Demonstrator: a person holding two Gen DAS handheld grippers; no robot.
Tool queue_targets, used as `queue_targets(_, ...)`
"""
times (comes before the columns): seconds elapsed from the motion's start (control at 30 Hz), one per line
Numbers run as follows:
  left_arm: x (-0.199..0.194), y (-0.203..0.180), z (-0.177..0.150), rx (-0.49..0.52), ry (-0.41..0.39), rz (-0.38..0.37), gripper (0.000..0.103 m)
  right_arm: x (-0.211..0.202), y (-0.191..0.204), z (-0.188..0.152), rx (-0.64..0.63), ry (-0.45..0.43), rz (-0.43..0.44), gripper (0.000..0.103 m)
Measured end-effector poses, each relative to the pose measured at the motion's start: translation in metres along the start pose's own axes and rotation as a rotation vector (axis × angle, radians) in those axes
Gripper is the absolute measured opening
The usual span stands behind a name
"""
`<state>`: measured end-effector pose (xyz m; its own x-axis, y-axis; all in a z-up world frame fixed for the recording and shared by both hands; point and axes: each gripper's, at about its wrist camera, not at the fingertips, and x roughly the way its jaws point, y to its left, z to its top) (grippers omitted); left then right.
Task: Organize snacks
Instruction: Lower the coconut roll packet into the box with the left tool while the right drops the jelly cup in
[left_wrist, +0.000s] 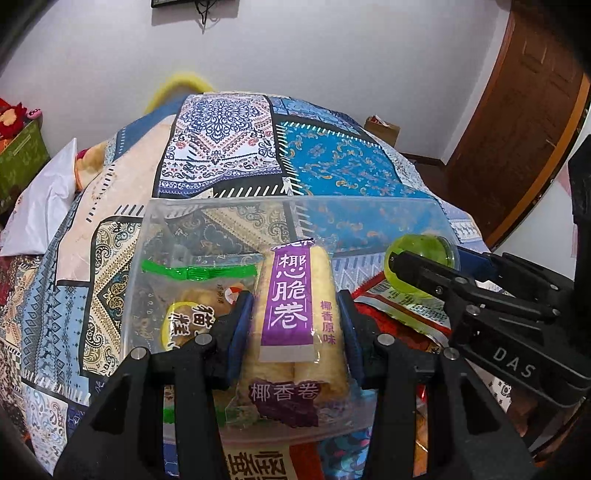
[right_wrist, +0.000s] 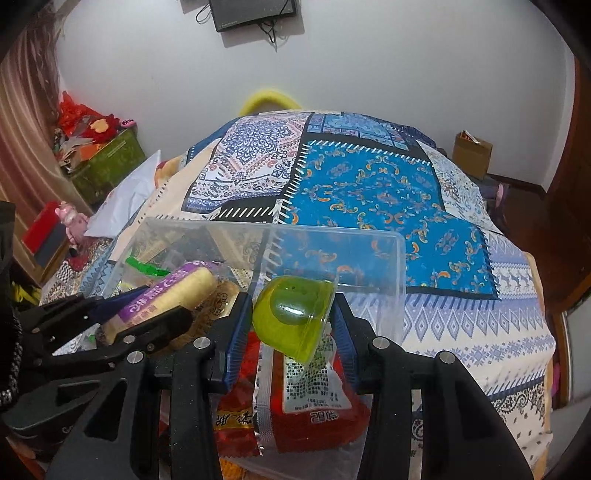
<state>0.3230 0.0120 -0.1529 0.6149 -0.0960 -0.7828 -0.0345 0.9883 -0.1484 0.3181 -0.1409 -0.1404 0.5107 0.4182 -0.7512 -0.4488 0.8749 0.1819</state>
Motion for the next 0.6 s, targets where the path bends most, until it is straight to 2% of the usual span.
queue_targets(0.23,0.004,0.002,0.001,-0.017,0.042,-0.014,0.047,0.002,0.003,-0.002,-0.024,0.032,-0.016,0.041)
queue_targets(0.37,-0.009,-0.002,-0.001,0.01,0.025,0.0,0.047,-0.005,0.003,-0.003,-0.021,0.034,-0.001,0.045)
queue_targets(0.6,-0.053,-0.005,-0.002,0.04,-0.035,-0.002,0.048,-0.042,0.007,-0.006,-0.011,-0.023,0.017,0.055)
